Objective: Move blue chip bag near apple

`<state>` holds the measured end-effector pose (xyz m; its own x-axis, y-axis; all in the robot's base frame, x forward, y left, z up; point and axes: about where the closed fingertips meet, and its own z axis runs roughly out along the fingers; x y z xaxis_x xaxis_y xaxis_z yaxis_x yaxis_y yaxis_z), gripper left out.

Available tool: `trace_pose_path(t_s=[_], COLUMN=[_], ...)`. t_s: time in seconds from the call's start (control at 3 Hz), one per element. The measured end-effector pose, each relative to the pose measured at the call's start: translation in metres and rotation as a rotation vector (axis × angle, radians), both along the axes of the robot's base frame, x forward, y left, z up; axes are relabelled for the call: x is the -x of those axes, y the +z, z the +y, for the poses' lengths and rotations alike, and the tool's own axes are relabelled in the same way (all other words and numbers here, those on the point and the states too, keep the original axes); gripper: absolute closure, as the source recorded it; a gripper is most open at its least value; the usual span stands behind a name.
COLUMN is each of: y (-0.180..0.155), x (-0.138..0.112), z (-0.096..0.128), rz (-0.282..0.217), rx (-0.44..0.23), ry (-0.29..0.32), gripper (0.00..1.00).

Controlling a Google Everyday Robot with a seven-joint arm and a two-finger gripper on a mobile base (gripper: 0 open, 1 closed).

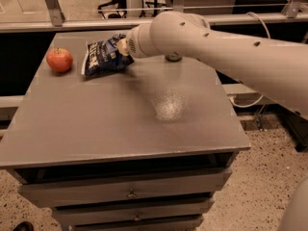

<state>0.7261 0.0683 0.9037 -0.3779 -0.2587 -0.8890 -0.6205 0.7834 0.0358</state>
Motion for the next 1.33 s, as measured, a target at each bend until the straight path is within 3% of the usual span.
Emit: trace_pose_path(t_s=[0.67, 1.33], y=[-0.012, -0.019], x=[0.009, 0.020], z=[0.030, 0.045], rz=[0.037, 0.066], rx=[-0.034, -0.033], ry=[0.039, 0.086], gripper=[0.99, 0.52])
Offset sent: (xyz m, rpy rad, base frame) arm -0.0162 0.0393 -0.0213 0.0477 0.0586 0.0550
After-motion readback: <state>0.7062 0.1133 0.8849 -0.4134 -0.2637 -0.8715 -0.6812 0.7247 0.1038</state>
